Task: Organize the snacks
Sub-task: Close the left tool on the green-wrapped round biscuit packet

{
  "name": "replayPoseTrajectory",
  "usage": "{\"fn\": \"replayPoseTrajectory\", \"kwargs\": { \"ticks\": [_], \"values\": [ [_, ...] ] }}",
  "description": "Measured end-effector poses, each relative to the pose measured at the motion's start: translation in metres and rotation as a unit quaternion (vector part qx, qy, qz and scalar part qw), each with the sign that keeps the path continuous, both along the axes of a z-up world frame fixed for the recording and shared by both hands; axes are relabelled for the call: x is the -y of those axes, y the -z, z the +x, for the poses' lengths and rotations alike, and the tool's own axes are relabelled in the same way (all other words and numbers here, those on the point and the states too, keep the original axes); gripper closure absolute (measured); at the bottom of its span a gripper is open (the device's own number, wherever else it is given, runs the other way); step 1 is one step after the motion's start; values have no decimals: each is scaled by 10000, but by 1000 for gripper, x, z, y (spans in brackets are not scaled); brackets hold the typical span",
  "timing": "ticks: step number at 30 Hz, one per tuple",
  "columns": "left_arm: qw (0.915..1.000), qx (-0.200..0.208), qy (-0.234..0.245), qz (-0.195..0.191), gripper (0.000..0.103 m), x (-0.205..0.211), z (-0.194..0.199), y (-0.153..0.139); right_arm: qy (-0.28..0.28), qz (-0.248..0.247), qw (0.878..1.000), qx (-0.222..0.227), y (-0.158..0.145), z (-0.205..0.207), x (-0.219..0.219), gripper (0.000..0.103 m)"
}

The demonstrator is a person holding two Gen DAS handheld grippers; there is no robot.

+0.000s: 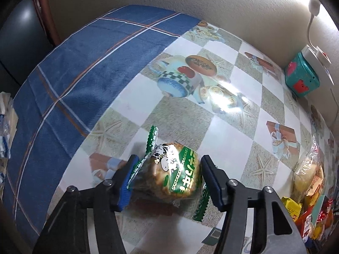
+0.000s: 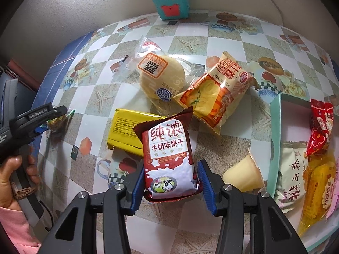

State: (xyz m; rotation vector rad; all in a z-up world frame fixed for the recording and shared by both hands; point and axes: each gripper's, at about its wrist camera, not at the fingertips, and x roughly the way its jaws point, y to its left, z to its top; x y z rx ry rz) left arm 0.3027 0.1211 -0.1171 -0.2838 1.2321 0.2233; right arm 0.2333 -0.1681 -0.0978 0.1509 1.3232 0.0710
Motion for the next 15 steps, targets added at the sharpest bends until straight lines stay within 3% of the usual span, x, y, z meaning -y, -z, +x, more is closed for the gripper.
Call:
{"fn": "replayPoseTrajectory", "kwargs": {
  "ticks": [6,15],
  "values": [
    [9999,-51,-121,-31,45,-2,-12,-12,137,121,9998,31,-8,-10,7,53],
    [9994,180,-86,-275,46,21,-40,-50,212,303,9992,150,-24,-32,16,54]
  ]
}}
